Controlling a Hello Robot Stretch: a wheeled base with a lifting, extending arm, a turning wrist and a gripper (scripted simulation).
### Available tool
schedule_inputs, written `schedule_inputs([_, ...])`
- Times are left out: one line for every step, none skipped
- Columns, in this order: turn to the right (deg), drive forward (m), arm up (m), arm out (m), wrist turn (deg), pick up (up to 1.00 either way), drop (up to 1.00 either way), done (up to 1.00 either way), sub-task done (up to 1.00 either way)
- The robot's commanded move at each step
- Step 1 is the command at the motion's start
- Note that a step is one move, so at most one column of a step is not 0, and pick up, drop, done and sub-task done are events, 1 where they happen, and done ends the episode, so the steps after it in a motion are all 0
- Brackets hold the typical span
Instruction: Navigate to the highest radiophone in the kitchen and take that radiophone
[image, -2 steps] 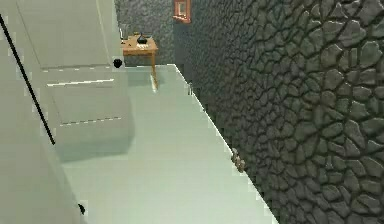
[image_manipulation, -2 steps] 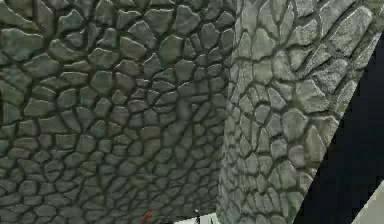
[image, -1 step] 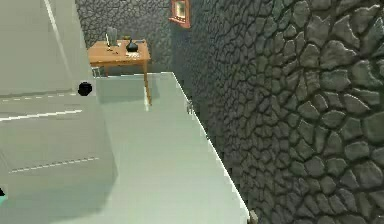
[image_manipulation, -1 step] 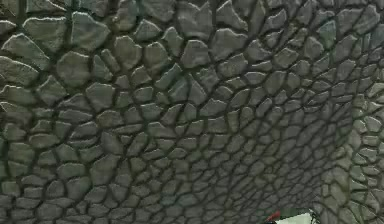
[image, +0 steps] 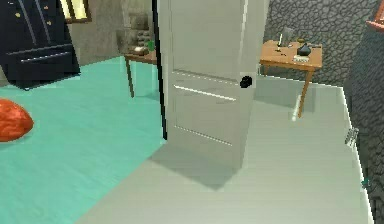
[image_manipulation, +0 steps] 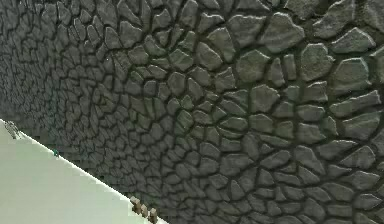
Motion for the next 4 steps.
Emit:
schedule_inputs([-15.0,0.00,0.00,0.00,0.0,0.00,0.00,0.00,0.00])
schedule_inputs([0.0,0.30,0.00,0.00,0.0,0.00,0.00,0.00,0.00])
schedule_inputs([-12.0,0.00,0.00,0.00,0.0,0.00,0.00,0.00,0.00])
schedule_inputs([0.0,1.00,0.00,0.00,0.0,0.00,0.00,0.00,0.00])
